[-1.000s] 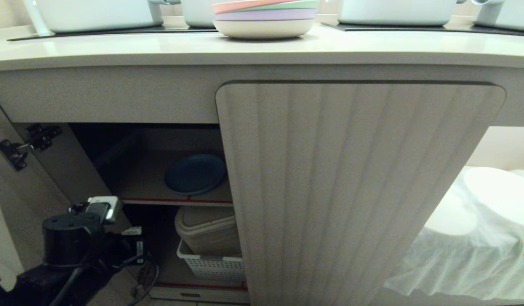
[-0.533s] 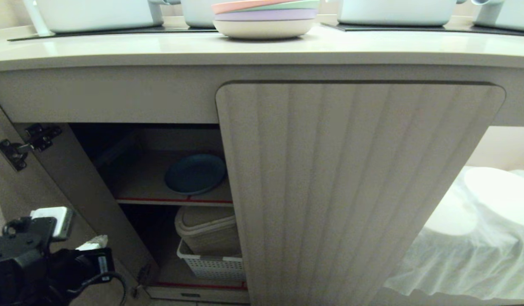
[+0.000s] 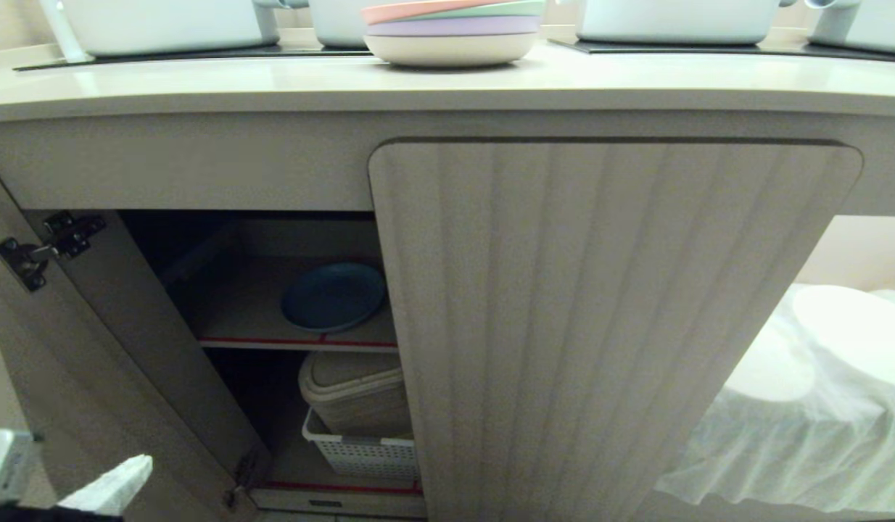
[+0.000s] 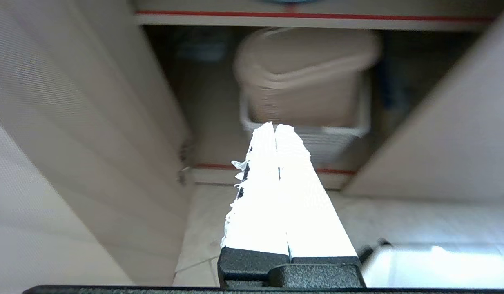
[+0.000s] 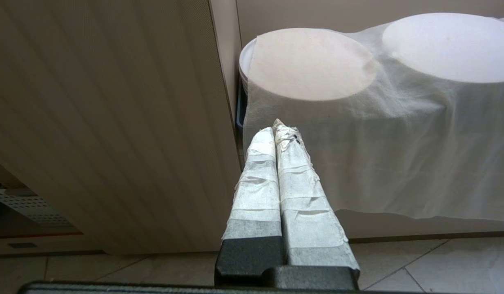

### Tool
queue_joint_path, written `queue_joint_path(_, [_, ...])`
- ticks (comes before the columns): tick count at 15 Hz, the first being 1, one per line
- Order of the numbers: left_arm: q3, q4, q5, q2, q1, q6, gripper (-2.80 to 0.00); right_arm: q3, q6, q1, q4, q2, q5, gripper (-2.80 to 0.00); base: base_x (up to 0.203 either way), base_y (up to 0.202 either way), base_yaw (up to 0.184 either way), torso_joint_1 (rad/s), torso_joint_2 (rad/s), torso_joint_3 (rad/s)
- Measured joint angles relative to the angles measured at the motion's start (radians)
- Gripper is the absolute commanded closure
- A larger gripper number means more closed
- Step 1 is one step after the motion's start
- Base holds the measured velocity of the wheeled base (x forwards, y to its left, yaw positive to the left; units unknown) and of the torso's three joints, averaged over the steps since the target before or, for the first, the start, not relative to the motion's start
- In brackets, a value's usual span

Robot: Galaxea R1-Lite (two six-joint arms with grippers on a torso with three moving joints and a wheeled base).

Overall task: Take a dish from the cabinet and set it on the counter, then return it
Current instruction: Close the cabinet door

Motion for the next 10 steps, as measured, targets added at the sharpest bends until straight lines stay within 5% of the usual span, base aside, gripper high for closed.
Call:
queue_joint_path(6, [-0.057,0.503,-0.089,-0.501,-0.099,0.040,0.00,0.000,-0.001,0.000,0.000,0.000,0.000,0.00,0.000,0.000,0.000,0.000,0.00,0.000])
queue_joint_path(10, [-0.049,0.536,-0.275,-0.554,-0.114,0.049,0.00,0.000,0.000,0.000,0.000,0.000,0.000,0.00,0.000,0.000,0.000,0.000,0.00,0.000])
